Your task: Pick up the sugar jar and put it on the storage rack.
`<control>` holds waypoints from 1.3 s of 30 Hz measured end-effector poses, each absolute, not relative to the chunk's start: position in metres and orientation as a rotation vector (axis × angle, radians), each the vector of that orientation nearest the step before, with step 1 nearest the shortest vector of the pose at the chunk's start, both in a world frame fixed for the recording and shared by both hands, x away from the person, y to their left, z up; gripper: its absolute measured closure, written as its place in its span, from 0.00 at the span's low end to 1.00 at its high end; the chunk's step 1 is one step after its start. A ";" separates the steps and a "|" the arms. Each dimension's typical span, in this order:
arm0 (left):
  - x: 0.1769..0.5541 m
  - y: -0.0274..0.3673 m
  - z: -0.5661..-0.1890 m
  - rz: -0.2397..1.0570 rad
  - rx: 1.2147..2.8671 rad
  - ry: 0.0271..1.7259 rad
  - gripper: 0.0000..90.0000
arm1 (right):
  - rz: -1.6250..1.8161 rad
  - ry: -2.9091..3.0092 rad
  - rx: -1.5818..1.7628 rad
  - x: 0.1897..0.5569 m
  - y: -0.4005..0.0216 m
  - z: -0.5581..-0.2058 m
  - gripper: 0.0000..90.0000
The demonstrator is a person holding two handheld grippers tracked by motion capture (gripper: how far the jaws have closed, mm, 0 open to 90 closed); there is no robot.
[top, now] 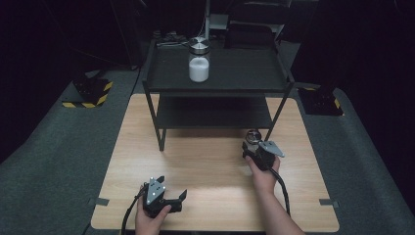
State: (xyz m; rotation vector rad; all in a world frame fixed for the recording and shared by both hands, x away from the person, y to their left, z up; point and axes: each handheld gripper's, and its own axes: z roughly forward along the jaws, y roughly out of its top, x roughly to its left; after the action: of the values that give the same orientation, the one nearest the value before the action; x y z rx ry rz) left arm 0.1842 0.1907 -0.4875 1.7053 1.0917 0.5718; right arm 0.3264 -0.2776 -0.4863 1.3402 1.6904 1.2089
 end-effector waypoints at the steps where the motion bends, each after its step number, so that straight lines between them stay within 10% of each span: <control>1: 0.184 0.191 -0.487 0.572 1.706 1.091 0.01 | 1.203 1.686 1.341 0.326 -0.276 -0.486 0.32; 39: 0.183 0.190 -0.488 0.580 1.708 1.086 0.01 | 1.247 1.715 1.159 0.273 -0.288 -0.476 0.34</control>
State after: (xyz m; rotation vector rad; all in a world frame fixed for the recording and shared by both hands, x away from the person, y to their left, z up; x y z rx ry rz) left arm 0.1832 0.1901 -0.4877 1.7076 1.0861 0.5800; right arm 0.2731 -0.2882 -0.4756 1.1594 1.7151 1.2473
